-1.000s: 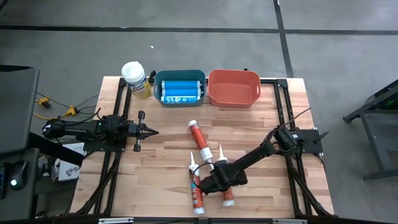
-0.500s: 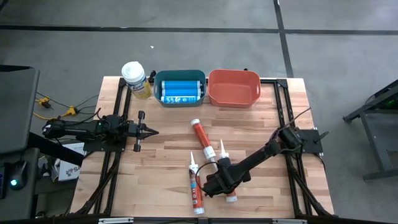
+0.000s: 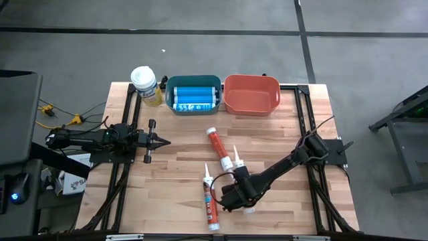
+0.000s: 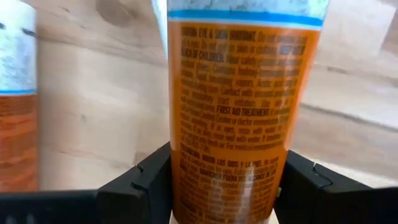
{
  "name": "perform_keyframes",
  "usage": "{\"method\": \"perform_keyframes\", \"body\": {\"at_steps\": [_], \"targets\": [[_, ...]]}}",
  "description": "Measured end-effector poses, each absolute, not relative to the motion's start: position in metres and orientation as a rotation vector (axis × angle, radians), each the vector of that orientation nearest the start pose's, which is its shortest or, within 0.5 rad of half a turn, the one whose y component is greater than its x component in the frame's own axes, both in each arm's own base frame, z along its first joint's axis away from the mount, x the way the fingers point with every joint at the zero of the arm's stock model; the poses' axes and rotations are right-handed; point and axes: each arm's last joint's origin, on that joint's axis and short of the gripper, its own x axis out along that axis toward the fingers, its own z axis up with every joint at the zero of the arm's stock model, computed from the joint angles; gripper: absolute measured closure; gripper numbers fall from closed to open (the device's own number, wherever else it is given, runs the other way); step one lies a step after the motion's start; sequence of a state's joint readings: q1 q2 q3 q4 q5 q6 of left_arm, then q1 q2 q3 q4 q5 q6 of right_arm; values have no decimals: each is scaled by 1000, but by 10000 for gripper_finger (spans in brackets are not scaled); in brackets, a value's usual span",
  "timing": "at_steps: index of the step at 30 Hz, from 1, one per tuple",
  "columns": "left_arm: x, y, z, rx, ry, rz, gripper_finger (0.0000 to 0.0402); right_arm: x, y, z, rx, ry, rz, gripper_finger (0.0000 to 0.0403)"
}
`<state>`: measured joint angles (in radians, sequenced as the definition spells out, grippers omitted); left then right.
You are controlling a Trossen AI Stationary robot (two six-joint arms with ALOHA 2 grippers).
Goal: Pick & place silicon tubes, Sealant and Lysol wipes
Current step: Put the right orange sealant into the orange bin
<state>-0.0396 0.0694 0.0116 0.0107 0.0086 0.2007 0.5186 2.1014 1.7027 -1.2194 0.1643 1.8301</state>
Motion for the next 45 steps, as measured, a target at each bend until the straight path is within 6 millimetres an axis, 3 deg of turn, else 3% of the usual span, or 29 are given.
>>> {"method": "perform_keyframes", "body": {"at_steps": [9, 17, 30, 37, 45], "targets": [[101, -4, 163, 201, 42, -53, 401, 351, 191, 198, 813, 1107, -1028, 205], [101, -4, 163, 201, 42, -53, 401, 336, 183, 230, 704, 1060, -988, 205], [101, -4, 163, 201, 42, -53, 401, 320, 135, 275, 469, 1076, -986, 205], [101, -4, 163, 201, 42, -53, 401, 312, 111, 288, 344, 1155, -1006, 205], [101, -4, 163, 201, 42, -53, 401, 317, 71, 298, 206, 1232, -935, 207]]}}
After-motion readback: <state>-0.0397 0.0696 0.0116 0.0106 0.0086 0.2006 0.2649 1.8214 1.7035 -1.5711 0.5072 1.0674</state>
